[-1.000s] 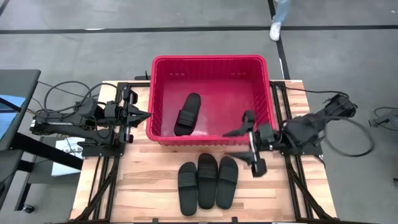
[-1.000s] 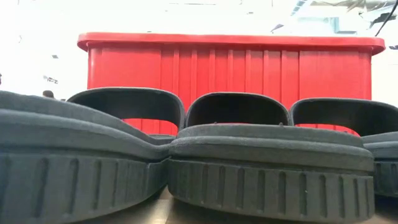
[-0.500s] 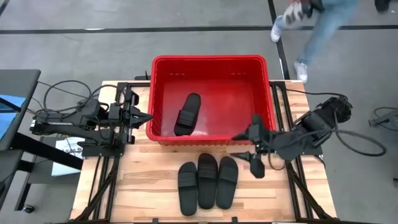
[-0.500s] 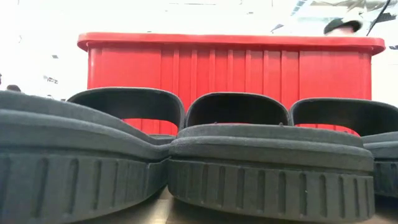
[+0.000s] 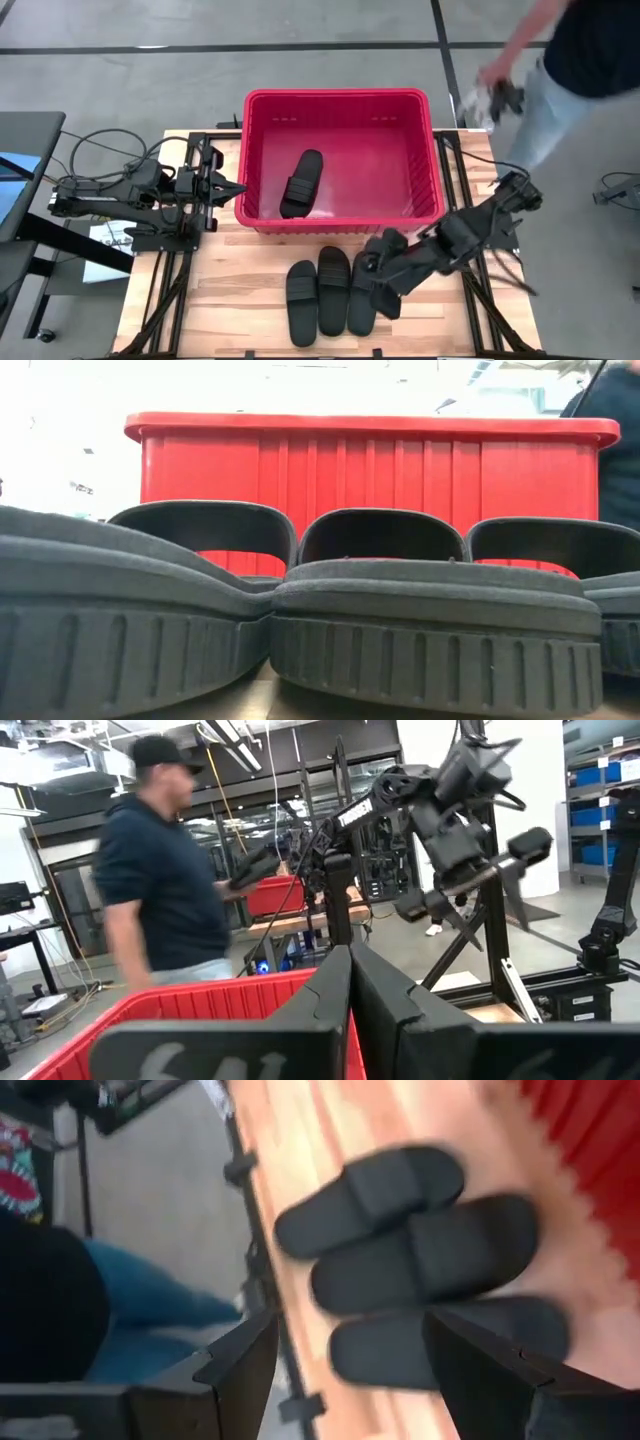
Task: Pick and place slides into bin
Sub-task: Put the black slide into the red bin
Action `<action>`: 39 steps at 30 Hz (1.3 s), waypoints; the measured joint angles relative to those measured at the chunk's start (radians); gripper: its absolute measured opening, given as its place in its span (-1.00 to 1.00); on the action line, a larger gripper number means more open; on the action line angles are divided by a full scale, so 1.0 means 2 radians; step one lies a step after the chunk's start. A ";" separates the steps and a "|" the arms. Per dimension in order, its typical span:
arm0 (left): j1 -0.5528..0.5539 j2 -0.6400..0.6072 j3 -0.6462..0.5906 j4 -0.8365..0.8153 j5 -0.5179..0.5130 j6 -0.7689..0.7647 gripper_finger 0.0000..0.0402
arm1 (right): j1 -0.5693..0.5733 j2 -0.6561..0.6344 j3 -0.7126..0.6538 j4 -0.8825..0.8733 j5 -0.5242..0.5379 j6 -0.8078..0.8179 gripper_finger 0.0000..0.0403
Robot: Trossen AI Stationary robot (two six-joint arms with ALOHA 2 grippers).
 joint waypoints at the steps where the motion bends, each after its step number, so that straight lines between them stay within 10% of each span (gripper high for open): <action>1: 0.000 0.000 0.000 0.000 0.000 0.000 -1.00 | 0.000 0.007 0.000 0.001 -0.012 0.006 0.19; 24: 0.000 0.000 0.000 -0.035 0.002 0.000 -1.00 | 0.035 0.182 0.000 0.211 -0.178 0.021 -0.18; 39: 0.000 0.000 0.000 -0.043 0.016 -0.007 -1.00 | 0.033 0.219 0.000 0.148 -0.165 -0.117 -0.26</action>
